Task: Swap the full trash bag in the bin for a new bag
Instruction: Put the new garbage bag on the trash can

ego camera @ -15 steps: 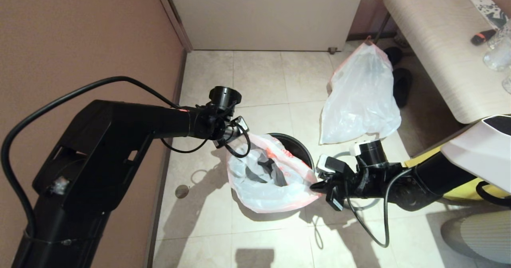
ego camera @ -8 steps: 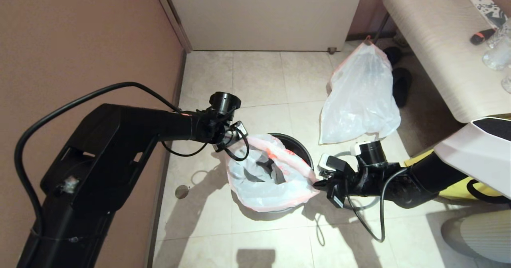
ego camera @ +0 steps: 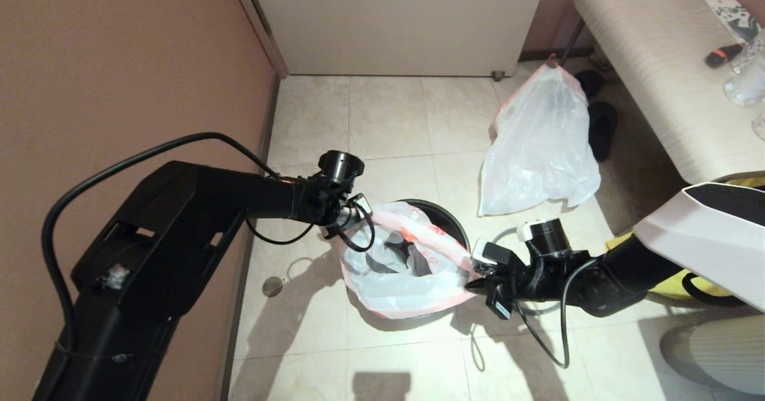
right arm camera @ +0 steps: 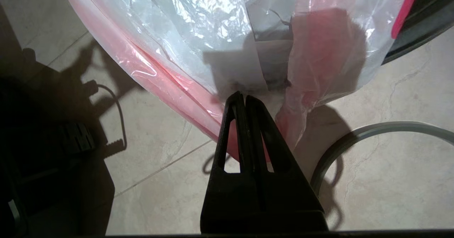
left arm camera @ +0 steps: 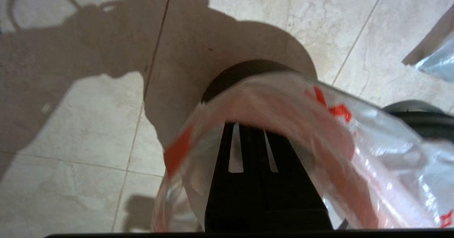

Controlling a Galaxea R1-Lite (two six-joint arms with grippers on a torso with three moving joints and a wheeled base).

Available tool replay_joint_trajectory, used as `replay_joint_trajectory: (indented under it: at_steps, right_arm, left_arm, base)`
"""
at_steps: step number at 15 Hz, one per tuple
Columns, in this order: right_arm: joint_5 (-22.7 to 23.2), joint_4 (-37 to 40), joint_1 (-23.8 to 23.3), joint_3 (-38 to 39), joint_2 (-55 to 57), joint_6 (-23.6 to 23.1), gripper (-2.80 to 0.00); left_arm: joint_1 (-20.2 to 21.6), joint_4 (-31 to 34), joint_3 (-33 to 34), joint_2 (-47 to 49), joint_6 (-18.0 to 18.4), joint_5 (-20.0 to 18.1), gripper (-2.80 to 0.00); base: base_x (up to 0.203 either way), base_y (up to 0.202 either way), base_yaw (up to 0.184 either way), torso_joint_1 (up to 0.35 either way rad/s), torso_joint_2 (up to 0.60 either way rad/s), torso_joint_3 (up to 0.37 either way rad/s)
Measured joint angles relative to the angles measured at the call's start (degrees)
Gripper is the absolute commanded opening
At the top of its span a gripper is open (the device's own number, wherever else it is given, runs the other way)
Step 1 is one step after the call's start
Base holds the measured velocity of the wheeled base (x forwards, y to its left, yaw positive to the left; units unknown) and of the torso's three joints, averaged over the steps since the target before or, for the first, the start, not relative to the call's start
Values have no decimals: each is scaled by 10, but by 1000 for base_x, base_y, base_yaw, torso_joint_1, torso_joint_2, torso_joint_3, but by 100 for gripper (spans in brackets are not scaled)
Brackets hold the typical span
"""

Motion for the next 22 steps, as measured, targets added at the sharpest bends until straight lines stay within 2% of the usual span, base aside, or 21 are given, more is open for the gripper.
replay_joint_trajectory:
  at_steps: [3, 12, 15, 19, 22]
  right_arm:
    - [0, 1, 1, -9, 16, 0, -280]
    - [-9, 20, 15, -11, 38, -2, -280]
    - [-11, 31, 15, -23, 61, -1, -280]
    - [-11, 32, 9, -40, 82, 2, -280]
    - [-10, 22, 0, -53, 89, 22, -280]
  left_arm:
    - [-8, -34, 39, -7, -5, 1, -280]
    - [12, -42, 74, -25, -6, 0, -280]
    - [12, -69, 95, -22, -6, -9, -280]
    - [15, -71, 89, 0, -5, -10, -280]
    - [28, -71, 63, 14, -6, -9, -280]
  base:
    - [0, 0, 0, 0, 0, 0]
    - [0, 0, 0, 0, 0, 0]
    - [0, 0, 0, 0, 0, 0]
    - [0, 0, 0, 0, 0, 0]
    - [0, 0, 0, 0, 0, 0]
